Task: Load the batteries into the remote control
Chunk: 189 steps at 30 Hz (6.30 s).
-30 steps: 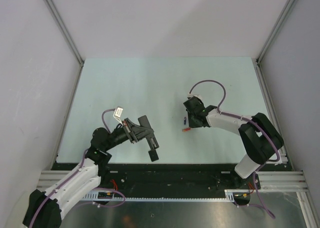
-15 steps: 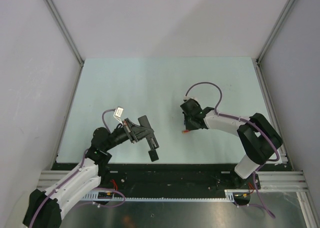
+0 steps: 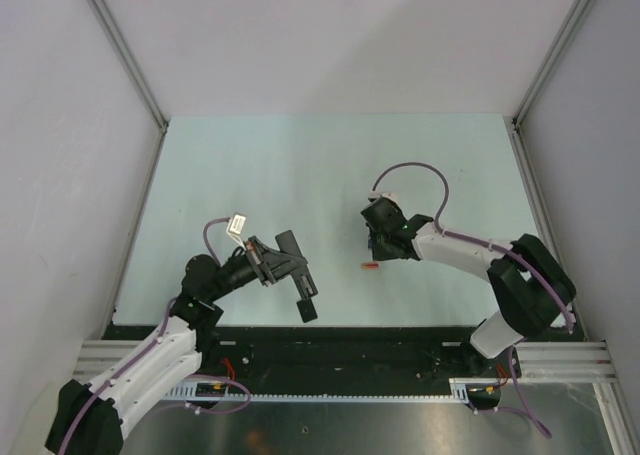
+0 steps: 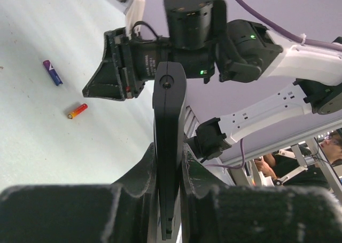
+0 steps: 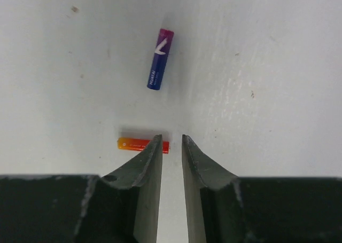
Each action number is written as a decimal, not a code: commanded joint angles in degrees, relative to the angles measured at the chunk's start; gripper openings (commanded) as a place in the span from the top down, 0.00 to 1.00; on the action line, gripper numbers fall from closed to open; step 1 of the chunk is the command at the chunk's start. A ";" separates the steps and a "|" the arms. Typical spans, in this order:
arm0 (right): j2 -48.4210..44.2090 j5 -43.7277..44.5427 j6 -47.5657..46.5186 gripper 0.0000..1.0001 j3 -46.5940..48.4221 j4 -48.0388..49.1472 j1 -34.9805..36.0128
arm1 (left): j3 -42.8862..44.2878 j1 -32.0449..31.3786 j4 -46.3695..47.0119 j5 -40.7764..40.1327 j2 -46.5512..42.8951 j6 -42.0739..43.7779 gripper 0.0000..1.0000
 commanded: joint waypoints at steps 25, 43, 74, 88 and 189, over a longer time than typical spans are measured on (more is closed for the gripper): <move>3.78 -0.73 -18.78 0.55 7.63 -3.87 6.87 | 0.89 -0.57 0.69 -2.03 -1.14 -0.82 1.00; 7.39 -2.75 -16.41 0.62 8.33 -5.02 6.69 | 1.41 -1.54 0.60 -2.56 0.70 -0.65 1.00; 9.59 -4.17 -19.92 0.88 8.33 -5.45 10.03 | 1.86 -2.68 0.51 -3.35 1.41 -0.30 1.00; 12.40 3.92 -36.36 1.00 8.77 1.57 14.69 | 0.01 -2.77 0.43 -2.56 -6.06 0.32 1.00; 16.71 11.21 47.40 0.38 21.60 -17.31 3.35 | -2.98 -2.95 -2.47 -3.09 -17.40 -3.37 1.00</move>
